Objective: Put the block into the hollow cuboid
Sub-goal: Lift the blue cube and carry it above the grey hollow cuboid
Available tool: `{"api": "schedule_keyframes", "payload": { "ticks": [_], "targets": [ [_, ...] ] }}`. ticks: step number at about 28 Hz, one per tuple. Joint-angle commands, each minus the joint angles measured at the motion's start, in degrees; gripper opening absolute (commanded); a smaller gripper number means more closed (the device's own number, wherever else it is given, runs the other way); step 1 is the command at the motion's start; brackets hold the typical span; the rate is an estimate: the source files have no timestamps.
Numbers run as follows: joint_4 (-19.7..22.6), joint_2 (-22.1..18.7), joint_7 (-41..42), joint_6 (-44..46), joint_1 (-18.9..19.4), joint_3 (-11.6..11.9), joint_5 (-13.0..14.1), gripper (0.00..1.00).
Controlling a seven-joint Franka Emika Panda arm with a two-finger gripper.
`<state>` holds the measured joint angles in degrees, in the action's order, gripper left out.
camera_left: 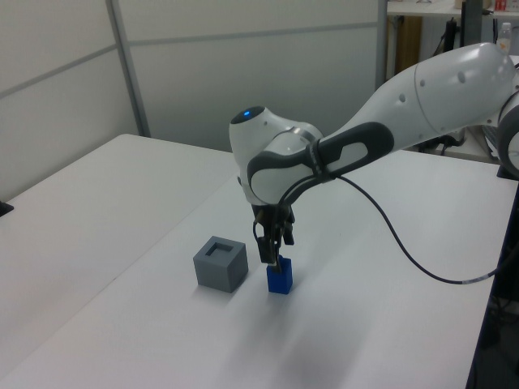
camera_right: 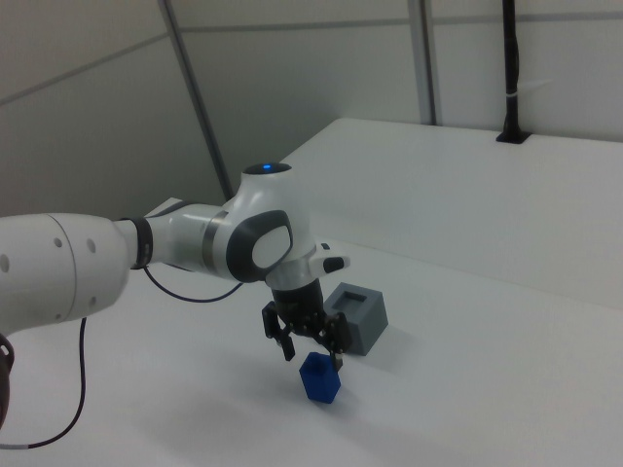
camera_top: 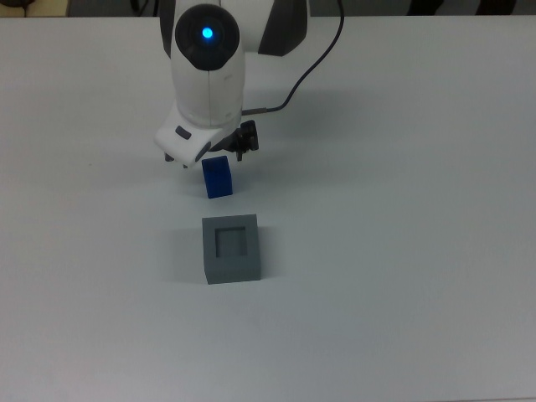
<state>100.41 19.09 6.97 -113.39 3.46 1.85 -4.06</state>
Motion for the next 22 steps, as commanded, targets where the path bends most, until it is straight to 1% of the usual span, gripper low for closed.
{"api": "schedule_keyframes", "payload": {
  "ticks": [1,2,6,8,9,12,13,14,17,18,19,22],
  "targets": [
    [1.99,0.77,1.21,-3.68,0.41,0.17,-1.39,1.00],
    [1.99,0.95,1.21,-3.85,0.41,0.17,-1.48,1.00],
    [1.99,0.95,1.21,-4.30,0.32,0.08,-1.66,0.80],
    [2.07,0.95,1.29,-4.21,0.32,0.08,-1.66,0.66],
    [2.08,0.86,1.29,-4.21,0.32,0.08,-1.66,0.55],
    [2.08,0.69,1.21,-4.03,0.32,0.08,-1.39,0.43],
    [2.08,0.69,1.21,-4.03,0.32,0.08,-1.22,0.38],
    [2.08,0.69,1.21,-4.12,0.32,0.08,-0.96,0.28],
    [1.81,0.69,1.03,-4.12,0.32,-0.01,-0.60,0.10],
    [1.72,0.69,0.86,-4.12,0.32,-0.01,-0.60,0.06],
    [1.55,-0.10,0.68,-3.77,0.32,-0.01,-0.34,0.00],
    [1.20,-2.12,0.33,-2.98,0.14,-0.01,1.15,0.00]
  ]
}}
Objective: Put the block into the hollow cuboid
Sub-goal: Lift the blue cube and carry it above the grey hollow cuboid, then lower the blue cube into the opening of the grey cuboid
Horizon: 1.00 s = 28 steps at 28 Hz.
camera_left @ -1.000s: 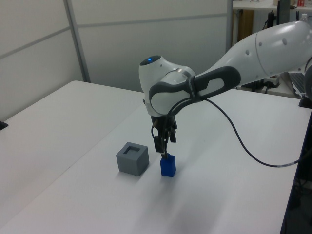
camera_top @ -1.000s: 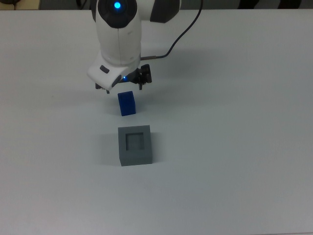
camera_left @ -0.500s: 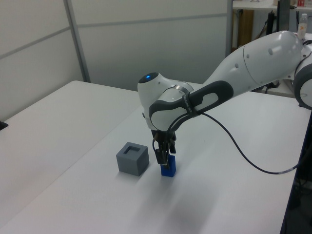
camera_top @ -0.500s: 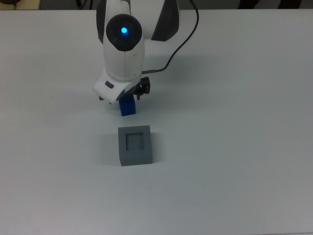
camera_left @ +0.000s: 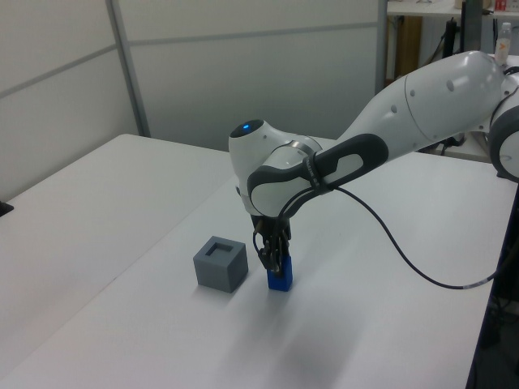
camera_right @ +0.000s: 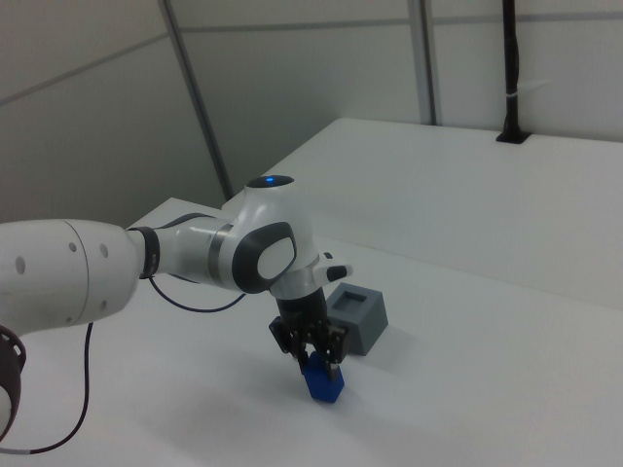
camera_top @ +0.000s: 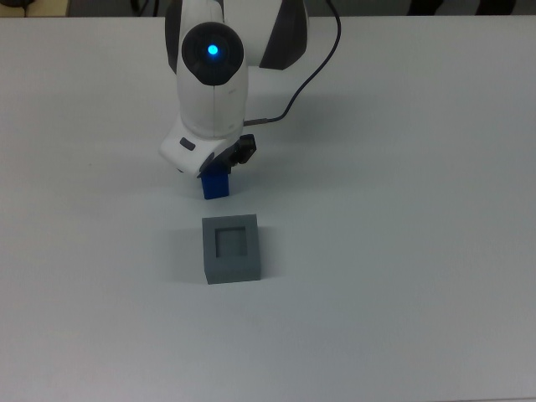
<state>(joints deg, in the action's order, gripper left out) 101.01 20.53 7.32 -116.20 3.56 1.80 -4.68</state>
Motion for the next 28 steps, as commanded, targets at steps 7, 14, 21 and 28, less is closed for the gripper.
{"api": "schedule_keyframes", "payload": {
  "ticks": [7,14,21,28],
  "targets": [
    [-8.08,-5.51,-0.90,5.02,-0.40,0.66,6.53,0.00],
    [-12.32,-3.22,-6.44,1.68,-1.63,0.66,6.35,0.00],
    [-13.90,-0.41,-6.53,-2.01,-1.54,0.49,6.44,0.00],
    [-15.14,2.58,-6.62,-7.28,-1.54,-0.04,7.32,0.00]
  ]
}}
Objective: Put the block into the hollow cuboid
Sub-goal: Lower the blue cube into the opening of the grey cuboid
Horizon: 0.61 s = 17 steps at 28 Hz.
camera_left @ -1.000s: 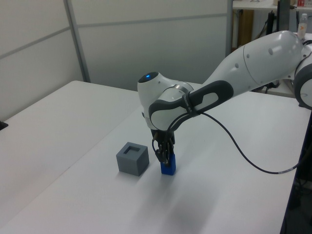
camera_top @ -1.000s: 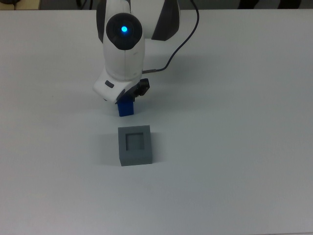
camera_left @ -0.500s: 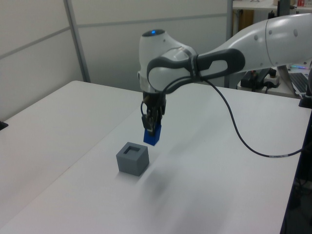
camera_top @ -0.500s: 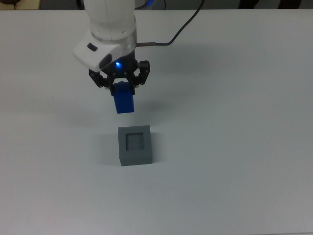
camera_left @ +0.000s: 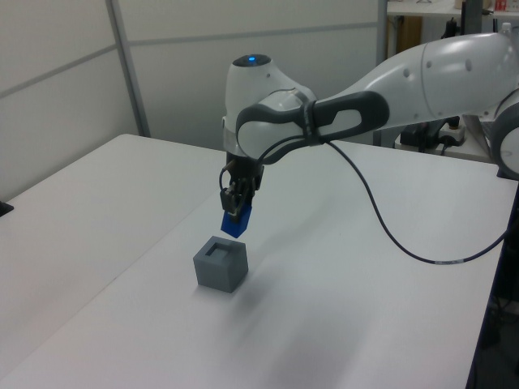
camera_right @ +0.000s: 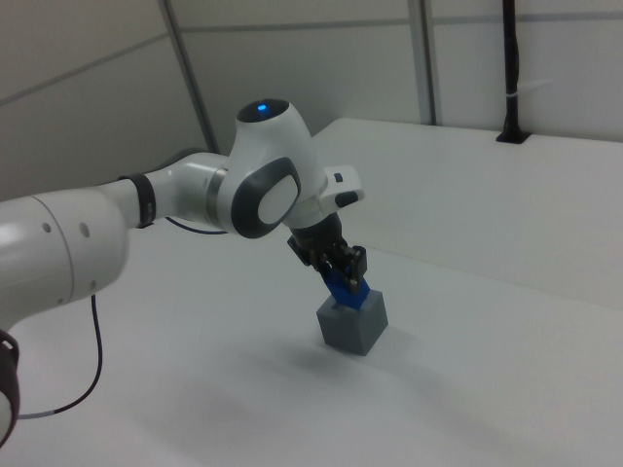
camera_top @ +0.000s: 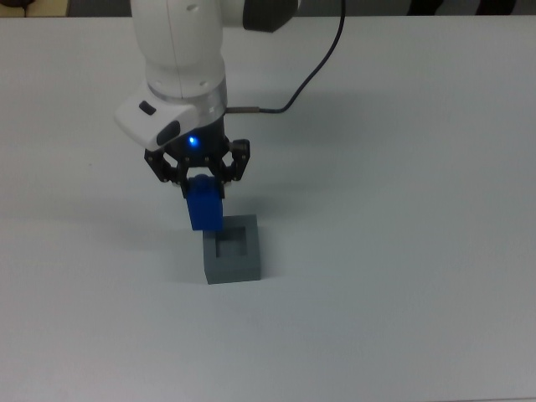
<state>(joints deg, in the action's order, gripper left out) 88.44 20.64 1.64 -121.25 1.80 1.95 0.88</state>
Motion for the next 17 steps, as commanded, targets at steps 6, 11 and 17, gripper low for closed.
{"api": "schedule_keyframes", "payload": {
  "ticks": [6,11,17],
  "targets": [
    [-2.57,3.35,-0.76,-4.09,0.75,-0.28,3.78,0.00],
    [-2.49,4.23,-0.76,-4.44,1.37,-0.37,3.70,0.01],
    [-2.49,4.58,-0.76,-4.44,1.90,-0.37,3.69,0.01]
  ]
}}
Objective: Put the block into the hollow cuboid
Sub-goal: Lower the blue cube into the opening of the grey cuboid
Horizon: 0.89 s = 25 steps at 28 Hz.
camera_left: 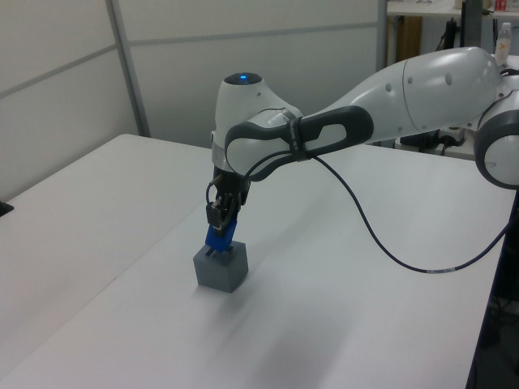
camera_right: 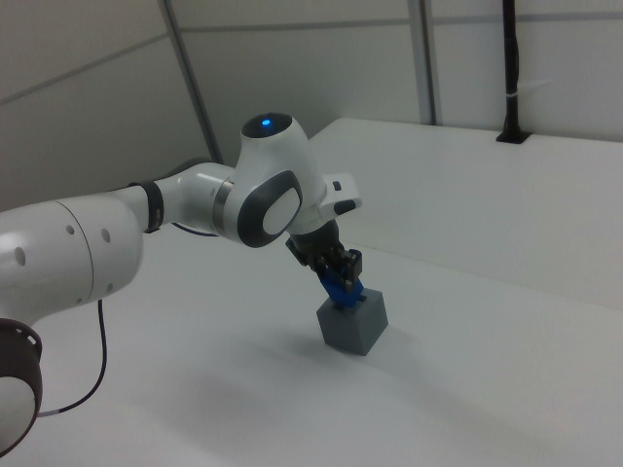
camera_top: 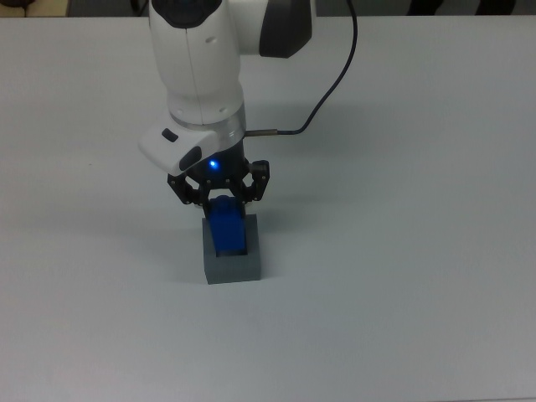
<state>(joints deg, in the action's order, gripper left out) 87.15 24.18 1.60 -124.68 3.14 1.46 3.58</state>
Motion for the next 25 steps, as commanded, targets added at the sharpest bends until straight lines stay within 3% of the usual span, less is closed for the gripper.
{"api": "schedule_keyframes", "payload": {
  "ticks": [1,16,25],
  "targets": [
    [-1.19,1.04,-0.63,-1.01,0.64,0.12,0.90,0.02],
    [-1.10,1.04,-0.11,-1.00,0.81,0.21,0.02,0.06],
    [-1.01,1.13,0.33,-0.92,0.64,0.29,-2.35,0.07]
  ]
}}
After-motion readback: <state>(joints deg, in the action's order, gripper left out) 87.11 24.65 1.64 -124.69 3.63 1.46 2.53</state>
